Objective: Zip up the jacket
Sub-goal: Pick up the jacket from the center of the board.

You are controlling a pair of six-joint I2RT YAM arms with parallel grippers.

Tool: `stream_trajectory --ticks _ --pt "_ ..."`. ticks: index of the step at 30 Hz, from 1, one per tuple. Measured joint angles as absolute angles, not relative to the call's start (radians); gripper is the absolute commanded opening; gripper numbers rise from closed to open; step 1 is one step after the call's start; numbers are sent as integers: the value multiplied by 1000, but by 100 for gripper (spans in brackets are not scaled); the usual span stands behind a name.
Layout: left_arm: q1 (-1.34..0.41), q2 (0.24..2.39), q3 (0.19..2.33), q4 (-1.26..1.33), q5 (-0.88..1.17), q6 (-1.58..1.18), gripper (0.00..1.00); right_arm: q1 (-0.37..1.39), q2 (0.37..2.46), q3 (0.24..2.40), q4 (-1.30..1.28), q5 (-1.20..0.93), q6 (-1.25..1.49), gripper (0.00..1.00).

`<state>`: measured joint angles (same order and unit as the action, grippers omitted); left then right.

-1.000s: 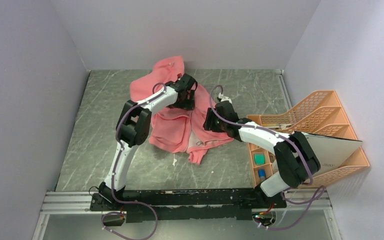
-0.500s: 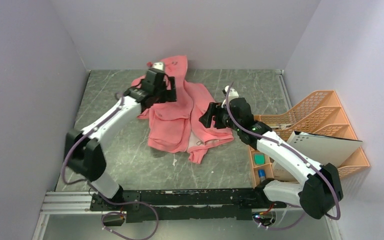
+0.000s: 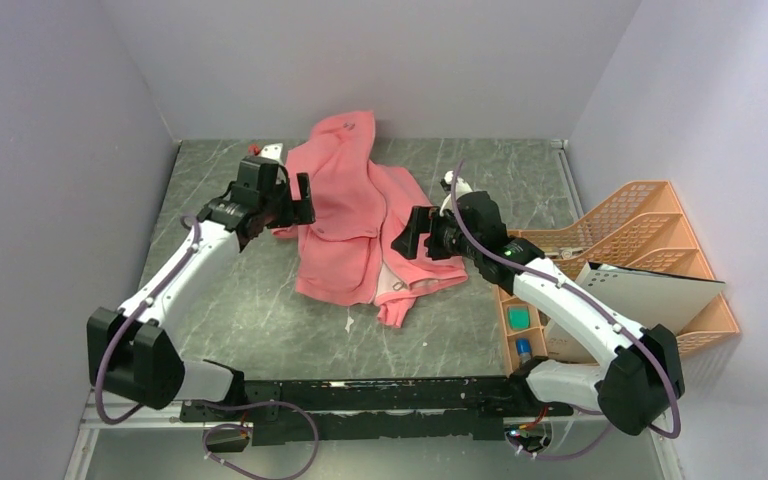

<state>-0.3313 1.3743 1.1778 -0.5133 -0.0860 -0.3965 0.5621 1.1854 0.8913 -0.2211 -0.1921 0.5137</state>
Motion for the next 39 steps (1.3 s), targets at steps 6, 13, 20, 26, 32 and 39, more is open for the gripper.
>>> stream_trajectory --ticks 6,13,20,26,32,39 --pt "-323 1253 1092 -488 -9 -385 97 554 1181 876 -218 -213 568 100" --pt "-314 1252 1070 -479 47 -403 96 527 1196 862 -235 -226 630 100" --pt "-305 1265 1040 -479 52 -415 97 549 1210 855 -218 -235 678 87" --pt "-313 1227 939 -422 95 -433 95 743 1302 857 -155 -166 715 59" --pt "-367 1151 851 -408 104 -448 95 793 1430 857 -116 -110 752 47" --pt "-384 1110 838 -400 112 -450 95 792 1482 855 -43 -53 787 44"
